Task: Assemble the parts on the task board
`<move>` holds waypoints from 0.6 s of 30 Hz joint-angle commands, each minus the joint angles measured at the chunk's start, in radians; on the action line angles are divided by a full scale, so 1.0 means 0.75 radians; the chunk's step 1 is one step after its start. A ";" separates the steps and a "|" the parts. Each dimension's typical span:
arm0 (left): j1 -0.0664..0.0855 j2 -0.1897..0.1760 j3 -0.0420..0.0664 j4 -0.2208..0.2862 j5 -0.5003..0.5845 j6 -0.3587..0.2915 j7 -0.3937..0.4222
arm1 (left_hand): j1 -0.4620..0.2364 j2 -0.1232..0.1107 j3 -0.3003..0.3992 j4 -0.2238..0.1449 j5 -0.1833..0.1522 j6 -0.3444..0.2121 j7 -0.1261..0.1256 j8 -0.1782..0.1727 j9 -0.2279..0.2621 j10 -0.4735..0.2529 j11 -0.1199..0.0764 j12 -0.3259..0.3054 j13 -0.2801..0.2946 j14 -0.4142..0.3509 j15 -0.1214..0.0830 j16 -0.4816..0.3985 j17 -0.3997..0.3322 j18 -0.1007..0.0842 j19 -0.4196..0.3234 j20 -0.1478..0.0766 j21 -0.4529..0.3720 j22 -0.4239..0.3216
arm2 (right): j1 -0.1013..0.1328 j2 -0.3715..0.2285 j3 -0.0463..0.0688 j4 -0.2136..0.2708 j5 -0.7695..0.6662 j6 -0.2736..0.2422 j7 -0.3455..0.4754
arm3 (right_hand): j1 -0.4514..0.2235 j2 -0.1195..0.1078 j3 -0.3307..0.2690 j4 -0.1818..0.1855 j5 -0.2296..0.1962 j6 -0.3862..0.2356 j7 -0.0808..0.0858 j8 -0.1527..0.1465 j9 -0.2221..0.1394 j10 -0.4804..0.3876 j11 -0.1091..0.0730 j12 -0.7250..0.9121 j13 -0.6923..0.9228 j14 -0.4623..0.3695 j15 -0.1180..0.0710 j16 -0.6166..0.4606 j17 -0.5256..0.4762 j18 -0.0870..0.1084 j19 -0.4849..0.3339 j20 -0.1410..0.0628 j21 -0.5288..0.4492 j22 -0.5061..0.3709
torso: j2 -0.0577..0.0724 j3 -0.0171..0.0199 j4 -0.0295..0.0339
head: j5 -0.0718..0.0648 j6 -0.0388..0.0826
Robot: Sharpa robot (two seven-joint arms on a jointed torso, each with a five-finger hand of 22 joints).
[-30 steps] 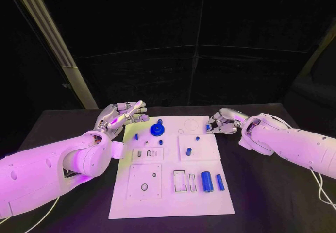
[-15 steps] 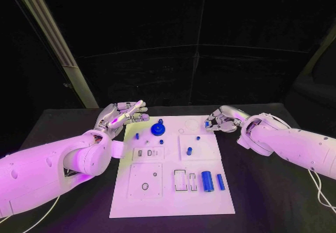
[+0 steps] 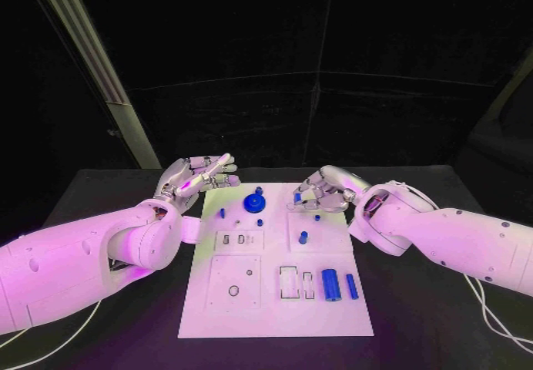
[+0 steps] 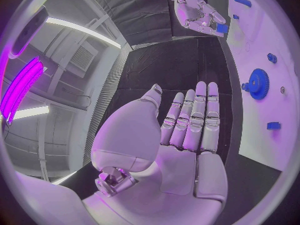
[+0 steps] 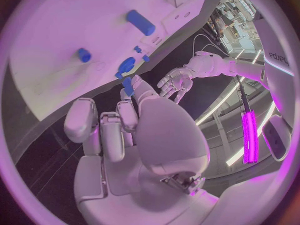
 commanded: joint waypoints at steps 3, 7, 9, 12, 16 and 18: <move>0.002 0.014 0.001 -0.017 0.030 0.023 -0.002 | 0.006 0.009 0.000 -0.006 -0.001 0.006 0.014 -0.002 0.000 0.008 0.000 0.000 0.000 0.012 0.001 -0.002 0.002 0.009 0.007 -0.001 -0.005 -0.001 | 0.003 0.094 0.000 0.024 -0.246 -0.028 -0.141 | -0.009 0.010 0.022 0.006 0.005 0.047 -0.027 0.002 0.006 0.046 -0.036 -0.004 -0.005 0.112 -0.007 -0.001 0.217 -0.006 0.002 0.000 0.002 -0.004 | -0.018 -0.0072 0.0100 | 0.000 -0.005; 0.003 0.019 0.001 -0.020 0.052 0.029 -0.011 | 0.006 0.009 0.000 -0.006 -0.001 0.006 0.014 -0.002 0.000 0.008 0.000 0.000 0.000 0.012 0.001 -0.002 0.002 0.009 0.007 -0.001 -0.005 -0.001 | 0.002 0.168 -0.004 0.007 -0.337 -0.008 -0.164 | -0.019 0.002 0.027 0.006 0.007 0.048 -0.026 0.000 0.006 0.043 -0.036 -0.011 -0.010 0.112 -0.006 -0.003 0.213 -0.005 0.000 0.000 0.000 -0.009 | -0.025 -0.0104 0.0119 | 0.009 -0.008; 0.003 0.020 0.001 -0.020 0.058 0.031 -0.013 | 0.006 0.009 0.000 -0.006 -0.001 0.006 0.014 -0.002 0.000 0.008 0.000 0.000 0.000 0.012 0.001 -0.002 0.002 0.009 0.007 -0.001 -0.005 -0.001 | 0.001 0.192 -0.021 0.006 -0.378 0.007 -0.178 | -0.029 -0.003 0.029 0.009 0.007 0.047 -0.025 -0.002 0.005 0.042 -0.035 -0.014 -0.012 0.111 -0.006 -0.004 0.211 -0.004 -0.001 0.000 -0.001 -0.011 | -0.026 -0.0111 0.0139 | 0.015 -0.011; 0.003 0.024 0.001 -0.023 0.062 0.032 -0.014 | 0.006 0.009 0.000 -0.006 -0.001 0.006 0.014 -0.002 0.000 0.008 0.000 0.000 0.000 0.012 0.001 -0.002 0.002 0.009 0.007 -0.001 -0.005 -0.001 | 0.000 0.227 -0.037 -0.002 -0.422 0.036 -0.198 | -0.038 -0.009 0.032 0.011 0.007 0.046 -0.024 -0.004 0.004 0.040 -0.034 -0.016 -0.014 0.111 -0.005 -0.005 0.209 -0.004 -0.003 0.001 -0.003 -0.015 | -0.028 -0.0129 0.0154 | 0.021 -0.016; 0.004 0.027 0.001 -0.026 0.065 0.033 -0.014 | 0.006 0.010 0.000 -0.006 0.000 0.006 0.013 -0.002 0.000 0.008 0.000 0.000 0.000 0.012 0.001 -0.003 0.002 0.009 0.008 -0.001 -0.006 -0.002 | -0.007 0.267 -0.055 -0.016 -0.468 0.067 -0.217 | -0.040 -0.010 0.033 0.011 0.007 0.047 -0.025 -0.004 0.004 0.039 -0.034 -0.018 -0.015 0.110 -0.005 -0.006 0.208 -0.003 -0.004 0.001 -0.004 -0.017 | -0.029 -0.0162 0.0169 | 0.024 -0.020; 0.004 0.028 0.001 -0.027 0.065 0.032 -0.014 | 0.006 0.010 0.000 -0.006 0.000 0.006 0.013 -0.002 0.000 0.008 0.000 0.000 0.000 0.012 0.001 -0.003 0.002 0.009 0.008 -0.001 -0.006 -0.002 | -0.014 0.282 -0.059 -0.020 -0.486 0.080 -0.223 | -0.042 -0.012 0.034 0.011 0.008 0.047 -0.025 -0.004 0.004 0.039 -0.034 -0.019 -0.015 0.110 -0.005 -0.007 0.207 -0.003 -0.005 0.001 -0.005 -0.018 | -0.028 -0.0152 0.0171 | 0.026 -0.019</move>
